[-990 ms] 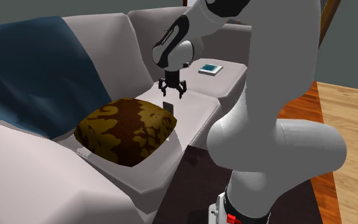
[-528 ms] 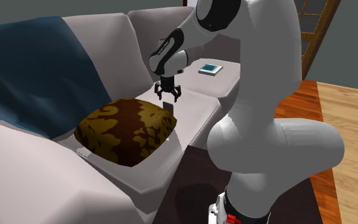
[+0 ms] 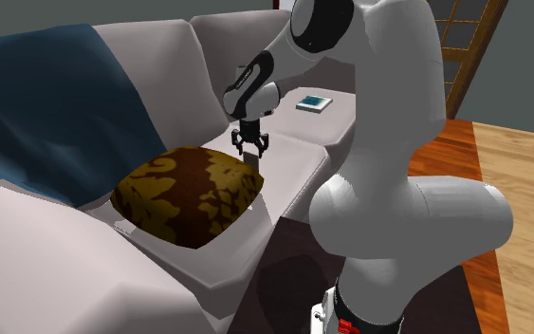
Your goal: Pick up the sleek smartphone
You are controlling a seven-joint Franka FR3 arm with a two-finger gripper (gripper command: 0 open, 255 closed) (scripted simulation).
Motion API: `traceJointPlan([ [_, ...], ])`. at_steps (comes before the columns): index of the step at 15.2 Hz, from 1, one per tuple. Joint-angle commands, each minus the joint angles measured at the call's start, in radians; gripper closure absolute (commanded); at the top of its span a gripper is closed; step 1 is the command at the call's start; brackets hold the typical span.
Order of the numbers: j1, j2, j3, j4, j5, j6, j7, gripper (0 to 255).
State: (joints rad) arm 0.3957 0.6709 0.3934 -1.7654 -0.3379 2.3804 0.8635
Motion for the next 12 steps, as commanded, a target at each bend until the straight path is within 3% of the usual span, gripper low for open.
traceJointPlan([
  [1, 0.0, 0.001, 0.0, 0.0, 0.0, 0.0, 0.0, 255],
  [12, -0.012, -0.045, 0.018, -0.004, 0.021, -0.041, -0.012, 255],
])
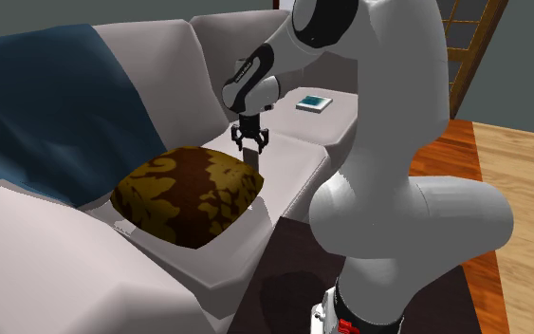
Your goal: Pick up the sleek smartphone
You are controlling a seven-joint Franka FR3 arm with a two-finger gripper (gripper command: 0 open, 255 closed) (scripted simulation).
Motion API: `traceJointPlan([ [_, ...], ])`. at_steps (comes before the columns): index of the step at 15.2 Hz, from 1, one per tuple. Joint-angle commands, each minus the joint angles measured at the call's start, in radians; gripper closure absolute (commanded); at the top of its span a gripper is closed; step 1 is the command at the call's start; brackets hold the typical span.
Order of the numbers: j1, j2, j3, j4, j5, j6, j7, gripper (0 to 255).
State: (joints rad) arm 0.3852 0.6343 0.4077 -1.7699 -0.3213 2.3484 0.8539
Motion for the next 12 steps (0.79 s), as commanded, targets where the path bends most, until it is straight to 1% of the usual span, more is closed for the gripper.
traceJointPlan([
  [1, -0.004, -0.017, 0.007, 0.0, 0.008, -0.017, -0.005, 255],
  [10, -0.024, -0.093, 0.035, 0.011, 0.047, -0.1, -0.027, 255],
  [12, -0.024, -0.094, 0.036, 0.012, 0.048, -0.102, -0.028, 255],
])
